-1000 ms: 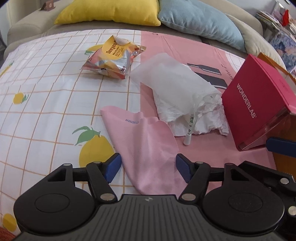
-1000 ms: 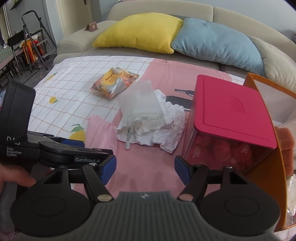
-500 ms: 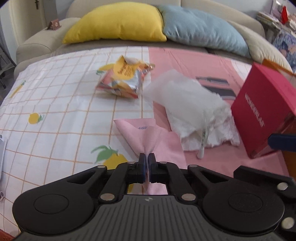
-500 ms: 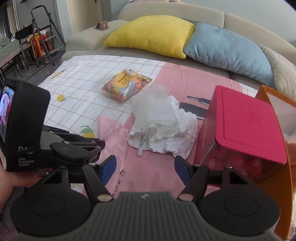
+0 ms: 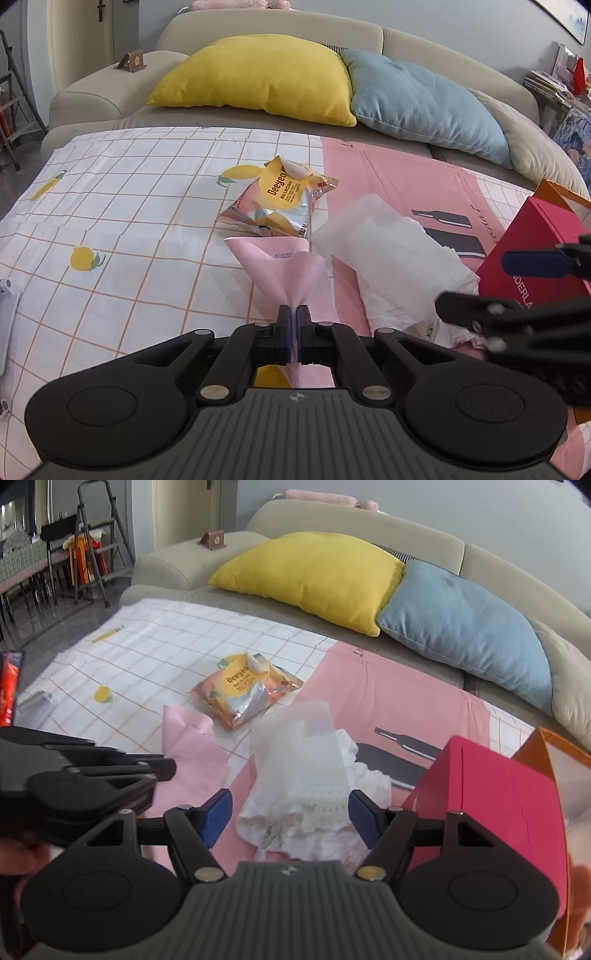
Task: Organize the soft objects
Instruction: 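Grasp the pink cloth with the left tool while the right tool grasps the clear plastic sheet, then carry the pink cloth and plastic sheet over the white box with both tools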
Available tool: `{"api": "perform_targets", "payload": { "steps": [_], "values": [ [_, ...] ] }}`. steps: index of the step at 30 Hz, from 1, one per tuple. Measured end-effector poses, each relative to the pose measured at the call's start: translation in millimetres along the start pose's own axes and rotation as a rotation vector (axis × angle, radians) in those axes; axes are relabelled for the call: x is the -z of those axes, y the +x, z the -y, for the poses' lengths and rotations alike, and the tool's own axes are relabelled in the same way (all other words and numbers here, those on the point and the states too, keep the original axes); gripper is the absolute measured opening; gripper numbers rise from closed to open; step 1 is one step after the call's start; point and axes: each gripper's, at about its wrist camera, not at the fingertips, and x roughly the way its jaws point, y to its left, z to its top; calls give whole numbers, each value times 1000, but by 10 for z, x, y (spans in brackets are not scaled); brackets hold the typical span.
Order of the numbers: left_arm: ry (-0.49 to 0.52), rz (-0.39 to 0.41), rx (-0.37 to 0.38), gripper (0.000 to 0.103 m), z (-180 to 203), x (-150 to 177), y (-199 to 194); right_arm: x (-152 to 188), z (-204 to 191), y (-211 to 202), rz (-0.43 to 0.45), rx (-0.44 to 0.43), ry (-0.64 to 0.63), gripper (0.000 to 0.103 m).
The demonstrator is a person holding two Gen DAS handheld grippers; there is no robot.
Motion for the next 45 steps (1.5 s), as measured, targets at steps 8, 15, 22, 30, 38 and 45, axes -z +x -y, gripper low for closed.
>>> {"api": "perform_targets", "payload": {
  "steps": [8,15,22,30,38,45],
  "values": [
    [-14,-40,-1,2,-45,55,110,-145,17,459,-15,68,-72,93],
    [-13,-42,-3,2,-48,65,130,-139,-138,627,-21,51,-173,88],
    [-12,-53,0,3,-42,62,147,-36,74,833,-142,-40,38,64],
    [-13,-56,3,3,-45,56,147,-107,58,656,-110,-123,88,14],
    [-3,-18,27,3,1,18,17,-108,58,255,-74,-177,112,12],
    [0,20,52,3,39,7,-176,122,34,-121,-51,-199,114,4]
  ]
}}
